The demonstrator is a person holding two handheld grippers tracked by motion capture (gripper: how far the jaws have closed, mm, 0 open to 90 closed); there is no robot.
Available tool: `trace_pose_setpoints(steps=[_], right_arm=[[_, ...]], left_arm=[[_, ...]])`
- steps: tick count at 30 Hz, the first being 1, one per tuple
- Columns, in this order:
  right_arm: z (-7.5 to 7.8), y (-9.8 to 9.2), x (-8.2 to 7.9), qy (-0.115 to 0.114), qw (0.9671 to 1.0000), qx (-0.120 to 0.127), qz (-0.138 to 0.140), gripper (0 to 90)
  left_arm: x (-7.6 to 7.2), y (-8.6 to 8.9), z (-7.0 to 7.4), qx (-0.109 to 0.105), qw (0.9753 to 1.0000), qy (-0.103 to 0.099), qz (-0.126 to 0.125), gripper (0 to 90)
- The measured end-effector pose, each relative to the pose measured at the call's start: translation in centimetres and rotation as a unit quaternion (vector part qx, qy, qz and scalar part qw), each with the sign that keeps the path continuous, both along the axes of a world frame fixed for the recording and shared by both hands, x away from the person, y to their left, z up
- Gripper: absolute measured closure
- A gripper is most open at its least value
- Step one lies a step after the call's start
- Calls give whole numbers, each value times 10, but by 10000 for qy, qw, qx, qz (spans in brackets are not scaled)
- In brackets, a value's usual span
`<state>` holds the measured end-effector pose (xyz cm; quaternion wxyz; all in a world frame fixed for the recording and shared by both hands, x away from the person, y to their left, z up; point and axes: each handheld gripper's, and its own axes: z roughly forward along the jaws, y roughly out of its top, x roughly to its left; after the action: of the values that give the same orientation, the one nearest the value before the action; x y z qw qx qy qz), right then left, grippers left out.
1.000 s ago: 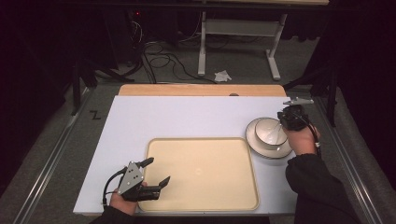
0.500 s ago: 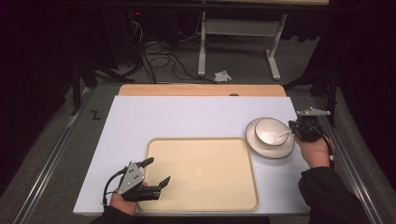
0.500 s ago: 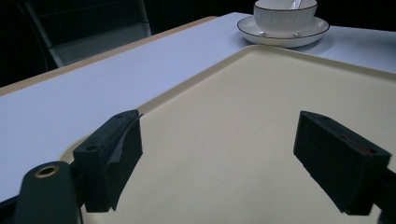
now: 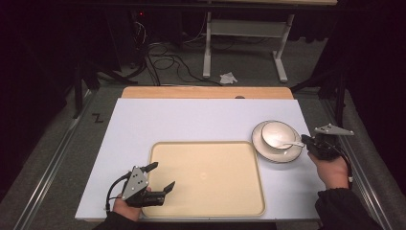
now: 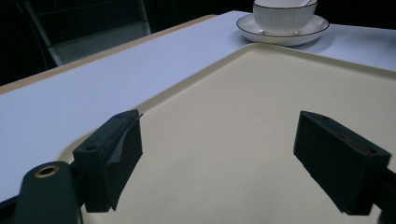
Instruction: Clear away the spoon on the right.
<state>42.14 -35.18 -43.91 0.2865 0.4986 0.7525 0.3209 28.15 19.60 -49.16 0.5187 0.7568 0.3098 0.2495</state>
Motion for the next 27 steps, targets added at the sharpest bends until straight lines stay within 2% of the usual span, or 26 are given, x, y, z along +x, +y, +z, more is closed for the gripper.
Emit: trace_pose_setpoints(steps=[10, 19, 22, 25, 26, 27], right_arm=[[-7, 5, -29, -242, 9991, 278, 211, 900], [-9, 15, -42, -402, 9980, 323, 379, 900], [-4, 16, -46, -553, 9974, 314, 345, 900], [11, 22, -54, -851, 9945, 468, 404, 900], [11, 22, -54, -851, 9945, 468, 404, 900], [18, 30, -57, -1032, 9920, 567, 464, 900]], left_arm=[[0, 0, -1, -25, 10000, 16, 0, 159], [0, -1, -1, -23, 10000, 24, -3, 159], [0, 0, -1, -22, 10000, 24, -8, 159], [1, -1, -1, 17, 10000, 28, -59, 159], [1, -1, -1, 17, 10000, 28, -59, 159], [1, -2, -1, 40, 10000, 41, -64, 159]])
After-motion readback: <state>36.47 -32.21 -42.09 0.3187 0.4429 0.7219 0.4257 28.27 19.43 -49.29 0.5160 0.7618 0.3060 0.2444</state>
